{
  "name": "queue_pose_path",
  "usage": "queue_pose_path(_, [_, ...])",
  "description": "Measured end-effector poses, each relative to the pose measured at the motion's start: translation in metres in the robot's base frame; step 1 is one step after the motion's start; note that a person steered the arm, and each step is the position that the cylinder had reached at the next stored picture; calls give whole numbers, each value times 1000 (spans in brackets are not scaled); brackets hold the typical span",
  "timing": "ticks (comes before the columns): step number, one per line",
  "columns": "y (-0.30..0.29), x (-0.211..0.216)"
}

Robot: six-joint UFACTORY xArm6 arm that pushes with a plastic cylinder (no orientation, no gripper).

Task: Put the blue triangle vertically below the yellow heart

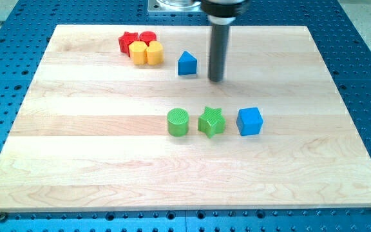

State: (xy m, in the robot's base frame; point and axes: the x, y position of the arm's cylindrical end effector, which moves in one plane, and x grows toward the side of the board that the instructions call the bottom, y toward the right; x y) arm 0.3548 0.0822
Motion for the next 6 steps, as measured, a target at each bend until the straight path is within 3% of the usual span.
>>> queue_pose_path(1, [-13,-40])
queue_pose_path(2, [-75,-41])
queue_pose_path(3, [-105,-4])
queue_pose_path(5, [-118,-22])
queue_pose_path(6, [-134,31])
